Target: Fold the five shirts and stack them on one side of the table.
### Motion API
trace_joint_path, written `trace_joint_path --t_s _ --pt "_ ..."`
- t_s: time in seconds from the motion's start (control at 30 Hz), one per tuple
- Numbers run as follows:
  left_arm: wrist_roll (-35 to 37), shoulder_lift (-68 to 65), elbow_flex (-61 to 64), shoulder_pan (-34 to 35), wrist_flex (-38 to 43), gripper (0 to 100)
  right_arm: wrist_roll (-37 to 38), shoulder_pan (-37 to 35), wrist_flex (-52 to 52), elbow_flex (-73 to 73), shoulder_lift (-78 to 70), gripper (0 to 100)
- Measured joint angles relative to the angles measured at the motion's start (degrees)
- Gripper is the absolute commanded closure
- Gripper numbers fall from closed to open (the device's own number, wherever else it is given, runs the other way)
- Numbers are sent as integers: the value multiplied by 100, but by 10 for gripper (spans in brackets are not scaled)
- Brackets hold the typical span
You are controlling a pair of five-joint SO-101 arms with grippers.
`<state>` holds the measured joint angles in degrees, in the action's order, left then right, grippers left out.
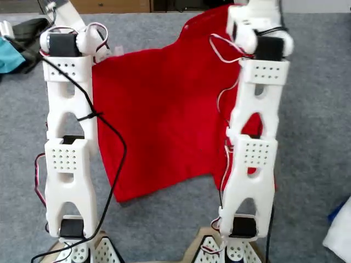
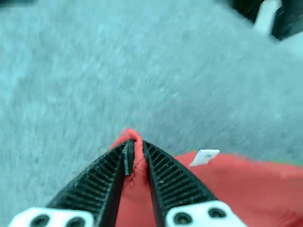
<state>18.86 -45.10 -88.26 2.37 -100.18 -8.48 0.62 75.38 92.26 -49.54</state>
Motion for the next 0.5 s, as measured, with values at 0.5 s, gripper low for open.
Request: trace_joint_path --t_s 0.5 --pt "-958 475 -422 -185 0 981 0 229 211 9 1741 992"
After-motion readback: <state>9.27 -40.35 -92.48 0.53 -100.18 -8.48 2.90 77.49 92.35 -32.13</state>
